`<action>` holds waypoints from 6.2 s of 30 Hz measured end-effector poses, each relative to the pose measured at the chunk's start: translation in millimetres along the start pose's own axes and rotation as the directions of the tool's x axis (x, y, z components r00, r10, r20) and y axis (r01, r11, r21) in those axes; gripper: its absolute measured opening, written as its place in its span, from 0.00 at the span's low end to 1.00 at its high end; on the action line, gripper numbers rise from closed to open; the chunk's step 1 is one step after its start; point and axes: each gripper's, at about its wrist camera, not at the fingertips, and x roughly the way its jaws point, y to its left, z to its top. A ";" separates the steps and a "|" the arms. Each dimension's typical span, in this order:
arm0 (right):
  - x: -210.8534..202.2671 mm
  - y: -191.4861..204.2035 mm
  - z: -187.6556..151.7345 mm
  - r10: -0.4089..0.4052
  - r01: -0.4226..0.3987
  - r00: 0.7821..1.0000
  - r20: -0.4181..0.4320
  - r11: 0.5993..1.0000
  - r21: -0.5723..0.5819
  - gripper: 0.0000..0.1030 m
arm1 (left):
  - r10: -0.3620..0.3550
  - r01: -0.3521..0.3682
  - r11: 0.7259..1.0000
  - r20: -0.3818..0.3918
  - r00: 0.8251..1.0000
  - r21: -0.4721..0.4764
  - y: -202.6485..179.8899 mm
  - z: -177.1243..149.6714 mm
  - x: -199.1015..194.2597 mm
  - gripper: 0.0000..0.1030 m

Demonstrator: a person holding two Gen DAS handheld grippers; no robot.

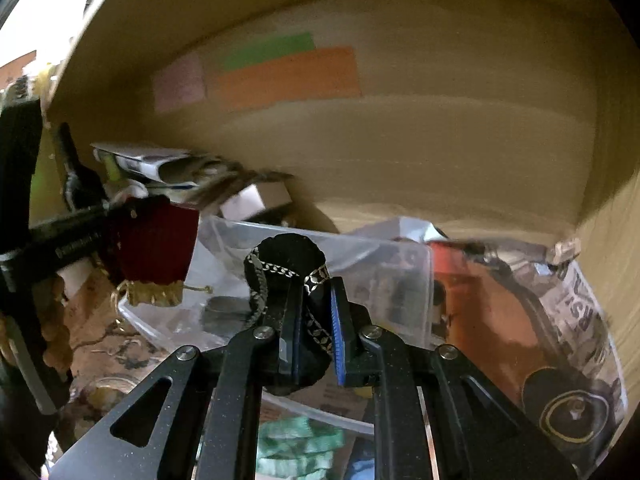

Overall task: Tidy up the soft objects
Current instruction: 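Lower the beanie and red fabric into the clear bin and open both tools, then grasp the white sock with the right tool while the left tool grasps the floral scrunchie, then lower the sock and scrunchie into the clear bin and open both tools, then grasp the green knit glove with the right tool while the left tool grasps the silver chain bracelet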

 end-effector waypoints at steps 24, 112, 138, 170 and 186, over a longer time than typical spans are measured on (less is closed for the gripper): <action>-19.2 -2.1 4.3 -0.151 0.151 0.988 0.039 0.989 -0.007 0.79 | -0.081 0.082 0.996 -0.019 0.997 0.042 -18.1 -18.9 -32.3 0.71; -70.2 30.1 -21.4 0.014 -0.006 0.992 0.128 0.998 -0.064 0.28 | -0.174 0.174 0.985 0.006 0.985 -0.014 -15.2 -51.5 -78.6 0.14; 32.1 18.3 -18.5 -0.022 0.016 0.995 -0.102 0.998 -0.060 0.55 | -0.085 0.092 0.995 -0.187 0.979 0.025 -23.1 -48.8 25.5 0.39; -36.3 24.3 -46.3 -0.007 0.002 0.996 -0.089 0.998 -0.058 0.95 | -0.053 0.058 0.996 -0.071 0.996 0.072 -6.6 -78.2 -66.6 0.71; 2.0 11.6 -72.7 0.041 -0.030 0.970 -0.239 0.998 0.050 0.53 | -0.080 0.106 0.991 -0.272 0.959 0.084 -15.5 -115.1 -9.0 0.71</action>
